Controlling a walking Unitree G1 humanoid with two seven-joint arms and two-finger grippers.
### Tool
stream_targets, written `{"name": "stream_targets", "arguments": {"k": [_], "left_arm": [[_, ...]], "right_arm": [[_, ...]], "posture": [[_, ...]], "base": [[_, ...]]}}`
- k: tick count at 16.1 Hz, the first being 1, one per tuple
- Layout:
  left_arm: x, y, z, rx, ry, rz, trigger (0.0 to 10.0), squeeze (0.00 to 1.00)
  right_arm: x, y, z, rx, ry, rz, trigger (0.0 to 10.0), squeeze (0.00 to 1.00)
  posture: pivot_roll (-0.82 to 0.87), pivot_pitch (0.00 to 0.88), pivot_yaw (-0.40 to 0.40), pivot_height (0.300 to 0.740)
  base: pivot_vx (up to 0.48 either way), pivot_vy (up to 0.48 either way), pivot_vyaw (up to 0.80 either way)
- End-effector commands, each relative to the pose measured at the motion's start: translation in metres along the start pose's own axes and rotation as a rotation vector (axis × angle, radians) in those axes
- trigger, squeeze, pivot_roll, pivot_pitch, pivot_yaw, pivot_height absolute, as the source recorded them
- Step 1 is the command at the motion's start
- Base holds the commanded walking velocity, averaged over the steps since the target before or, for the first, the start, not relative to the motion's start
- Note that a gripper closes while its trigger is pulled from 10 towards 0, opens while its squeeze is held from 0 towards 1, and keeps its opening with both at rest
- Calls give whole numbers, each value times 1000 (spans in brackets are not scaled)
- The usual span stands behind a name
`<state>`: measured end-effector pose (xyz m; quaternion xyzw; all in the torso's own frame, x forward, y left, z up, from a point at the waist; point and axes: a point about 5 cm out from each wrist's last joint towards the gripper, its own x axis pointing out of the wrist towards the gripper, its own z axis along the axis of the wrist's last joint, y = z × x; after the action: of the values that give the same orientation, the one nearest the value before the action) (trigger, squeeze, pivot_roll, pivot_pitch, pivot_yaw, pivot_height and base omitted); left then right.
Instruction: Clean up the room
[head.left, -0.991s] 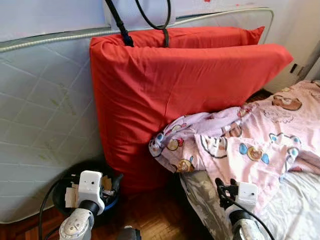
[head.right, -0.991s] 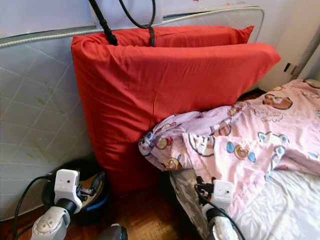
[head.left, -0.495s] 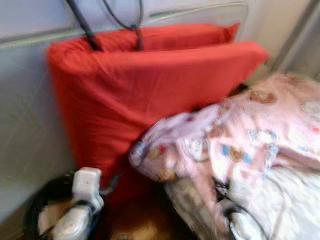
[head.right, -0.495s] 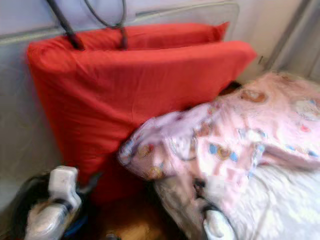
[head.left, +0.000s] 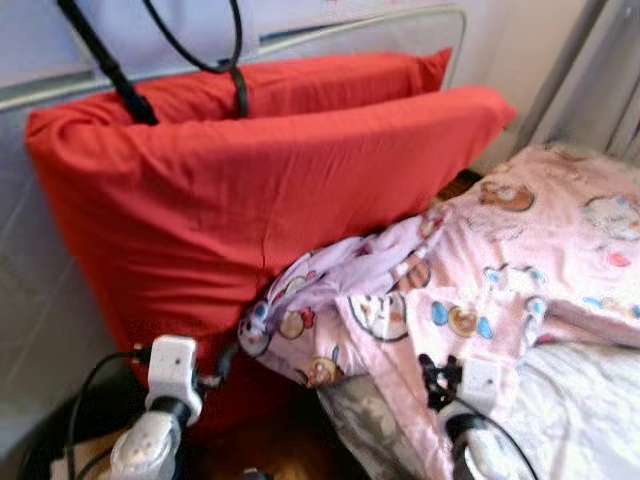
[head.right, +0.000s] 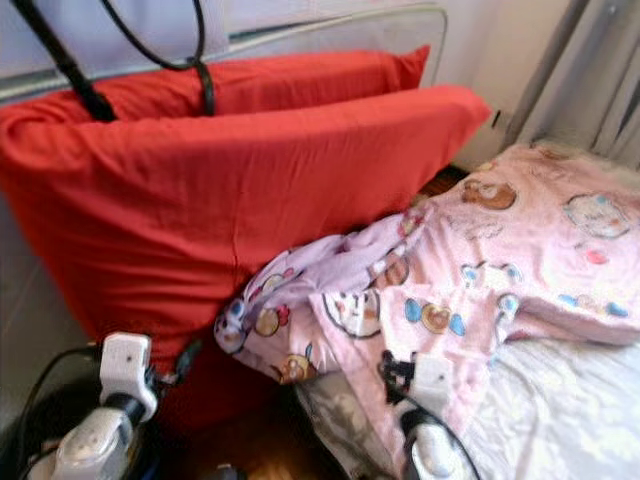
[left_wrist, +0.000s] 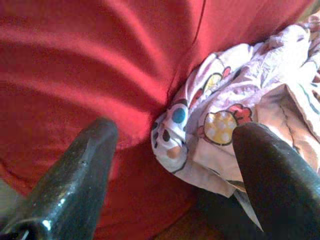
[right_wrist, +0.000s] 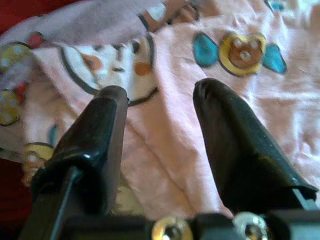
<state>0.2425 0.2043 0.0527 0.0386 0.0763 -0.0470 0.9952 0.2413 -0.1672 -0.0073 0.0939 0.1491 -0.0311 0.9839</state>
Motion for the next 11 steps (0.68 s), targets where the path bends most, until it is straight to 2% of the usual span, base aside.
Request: {"name": "stream_targets", "arguments": {"k": [1,4,5,9,11], "left_arm": [[0,-5,-3,-4,11,-12,10000,0],[4,-5,-1,-1,13,-21,10000,0],[8,-5,1,-1,8,-23,10000,0],[16,-5,7,0,-2,-32,10000,0],[15,-4,7,1,0,-32,10000,0]], "right_arm": [[-5,-10,-14,18,65,-52,10000,0],[-3,-17,-29,38,173,-101,10000,0],[-3,-20,-35,54,224,-117,10000,1000],[-4,-28,-49,65,348,-201,10000,1000],[-5,-30,-51,70,368,-230,10000,1000]], "posture": [[39,25,-20,650],[45,37,-13,650],[51,41,-12,650],[78,63,1,650],[81,77,10,650]], "base": [[0,0,0],[0,0,0],[0,0,0],[0,0,0],[0,0,0]]}}
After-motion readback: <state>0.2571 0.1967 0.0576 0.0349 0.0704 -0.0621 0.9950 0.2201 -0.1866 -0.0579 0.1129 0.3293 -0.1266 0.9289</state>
